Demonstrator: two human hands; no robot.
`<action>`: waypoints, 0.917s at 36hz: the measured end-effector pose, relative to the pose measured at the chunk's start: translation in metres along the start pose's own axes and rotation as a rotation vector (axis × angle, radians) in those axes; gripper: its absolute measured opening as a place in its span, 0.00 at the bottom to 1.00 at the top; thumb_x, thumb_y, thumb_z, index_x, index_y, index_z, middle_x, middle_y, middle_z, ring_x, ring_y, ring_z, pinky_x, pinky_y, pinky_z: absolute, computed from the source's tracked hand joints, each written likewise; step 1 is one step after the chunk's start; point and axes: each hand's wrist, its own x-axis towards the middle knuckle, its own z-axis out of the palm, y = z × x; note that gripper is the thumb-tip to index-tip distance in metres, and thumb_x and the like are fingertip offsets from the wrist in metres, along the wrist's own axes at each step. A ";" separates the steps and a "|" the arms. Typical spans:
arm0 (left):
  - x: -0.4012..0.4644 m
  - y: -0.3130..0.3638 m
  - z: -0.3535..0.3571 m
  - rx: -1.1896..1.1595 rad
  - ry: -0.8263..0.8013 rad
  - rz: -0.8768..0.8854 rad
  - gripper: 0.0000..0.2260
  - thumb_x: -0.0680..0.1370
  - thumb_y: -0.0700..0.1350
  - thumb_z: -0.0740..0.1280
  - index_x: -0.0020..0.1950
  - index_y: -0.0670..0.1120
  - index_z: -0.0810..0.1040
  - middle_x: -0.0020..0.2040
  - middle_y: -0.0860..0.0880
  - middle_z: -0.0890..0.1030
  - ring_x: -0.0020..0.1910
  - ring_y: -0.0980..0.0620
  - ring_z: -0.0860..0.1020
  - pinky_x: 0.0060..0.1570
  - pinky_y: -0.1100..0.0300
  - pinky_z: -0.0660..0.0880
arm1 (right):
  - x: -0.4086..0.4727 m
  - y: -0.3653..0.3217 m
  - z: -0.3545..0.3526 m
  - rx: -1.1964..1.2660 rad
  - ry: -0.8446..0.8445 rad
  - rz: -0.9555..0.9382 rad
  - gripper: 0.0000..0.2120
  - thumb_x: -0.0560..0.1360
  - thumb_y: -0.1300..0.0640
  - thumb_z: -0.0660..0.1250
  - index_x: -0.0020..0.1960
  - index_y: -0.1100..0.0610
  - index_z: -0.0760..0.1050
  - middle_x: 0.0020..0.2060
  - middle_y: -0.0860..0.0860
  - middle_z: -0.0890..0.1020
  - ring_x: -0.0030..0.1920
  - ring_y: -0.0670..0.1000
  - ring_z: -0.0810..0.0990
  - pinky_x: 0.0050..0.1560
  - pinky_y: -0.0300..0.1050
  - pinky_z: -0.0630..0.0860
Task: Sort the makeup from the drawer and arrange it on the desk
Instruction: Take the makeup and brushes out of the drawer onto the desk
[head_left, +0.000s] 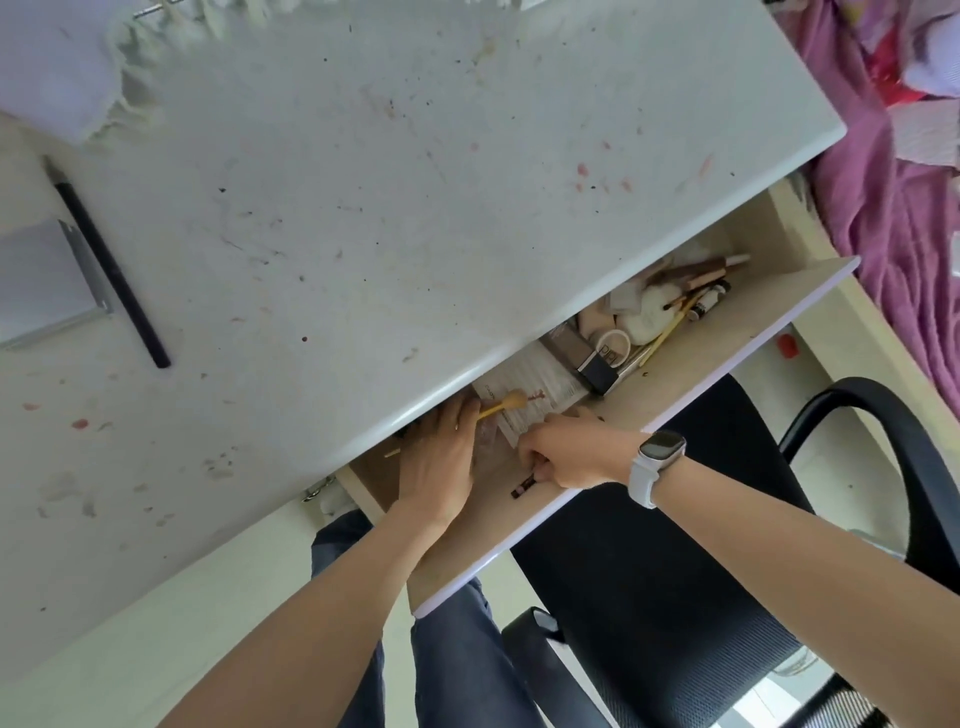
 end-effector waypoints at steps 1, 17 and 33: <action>0.002 0.000 0.001 0.026 0.024 0.019 0.22 0.70 0.37 0.70 0.64 0.44 0.73 0.60 0.46 0.77 0.51 0.46 0.77 0.44 0.55 0.75 | -0.003 0.001 0.001 -0.009 0.023 -0.010 0.08 0.78 0.53 0.60 0.55 0.50 0.74 0.53 0.48 0.75 0.55 0.52 0.70 0.59 0.51 0.64; -0.002 0.005 0.000 -0.073 -0.122 0.089 0.06 0.77 0.48 0.65 0.50 0.47 0.74 0.45 0.51 0.76 0.46 0.52 0.76 0.38 0.63 0.71 | -0.035 0.015 0.006 0.478 0.689 0.058 0.09 0.79 0.56 0.59 0.57 0.56 0.73 0.51 0.48 0.73 0.43 0.49 0.76 0.45 0.48 0.76; 0.013 -0.014 -0.141 -0.805 0.277 -0.311 0.13 0.73 0.55 0.68 0.36 0.52 0.69 0.28 0.56 0.70 0.28 0.63 0.71 0.29 0.74 0.66 | -0.027 -0.044 -0.098 1.042 1.038 0.015 0.08 0.79 0.58 0.59 0.57 0.54 0.73 0.35 0.48 0.78 0.25 0.42 0.69 0.26 0.30 0.64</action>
